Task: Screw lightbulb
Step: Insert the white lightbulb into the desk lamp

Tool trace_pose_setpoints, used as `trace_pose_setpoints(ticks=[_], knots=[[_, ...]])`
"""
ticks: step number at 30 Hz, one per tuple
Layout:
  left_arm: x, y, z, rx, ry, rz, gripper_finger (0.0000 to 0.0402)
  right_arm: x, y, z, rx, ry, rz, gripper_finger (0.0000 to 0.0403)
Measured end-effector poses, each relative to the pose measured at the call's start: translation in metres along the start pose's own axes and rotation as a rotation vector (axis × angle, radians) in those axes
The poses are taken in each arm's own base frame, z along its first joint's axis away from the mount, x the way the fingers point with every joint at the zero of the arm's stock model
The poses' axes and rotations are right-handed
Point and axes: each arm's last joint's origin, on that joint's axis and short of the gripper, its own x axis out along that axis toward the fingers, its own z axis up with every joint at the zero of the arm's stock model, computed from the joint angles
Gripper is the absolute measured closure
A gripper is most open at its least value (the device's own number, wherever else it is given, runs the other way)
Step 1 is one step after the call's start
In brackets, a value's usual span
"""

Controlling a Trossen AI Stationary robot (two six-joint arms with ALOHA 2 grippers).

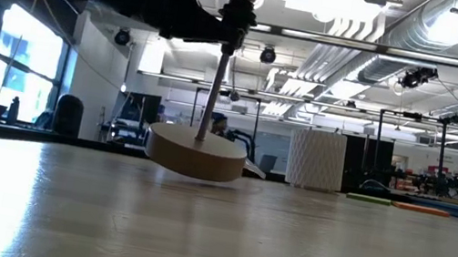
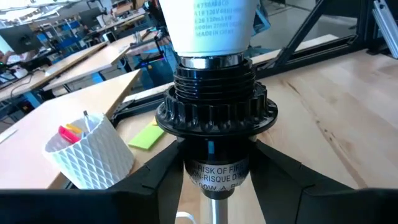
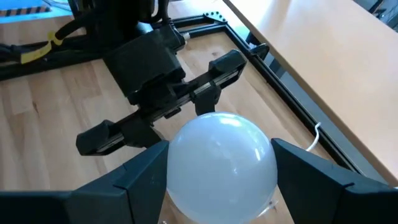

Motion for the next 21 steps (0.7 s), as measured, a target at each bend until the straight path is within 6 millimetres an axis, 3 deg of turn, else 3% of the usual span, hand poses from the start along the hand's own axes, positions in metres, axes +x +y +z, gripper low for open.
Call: trace_pose_setpoints(ticks=[6, 21], knots=[[0.0, 0.0001, 0.0001, 0.036, -0.001, 0.003, 0.0266, 0.0, 0.0003, 0.0002, -0.008, 0.0, 0.006, 0.0142], [0.003, -0.0005, 0.0023, 0.029, -0.009, 0.138, 0.0268, 0.0002, -0.0016, 0.0029, 0.111, -0.055, -0.071, 0.0142]])
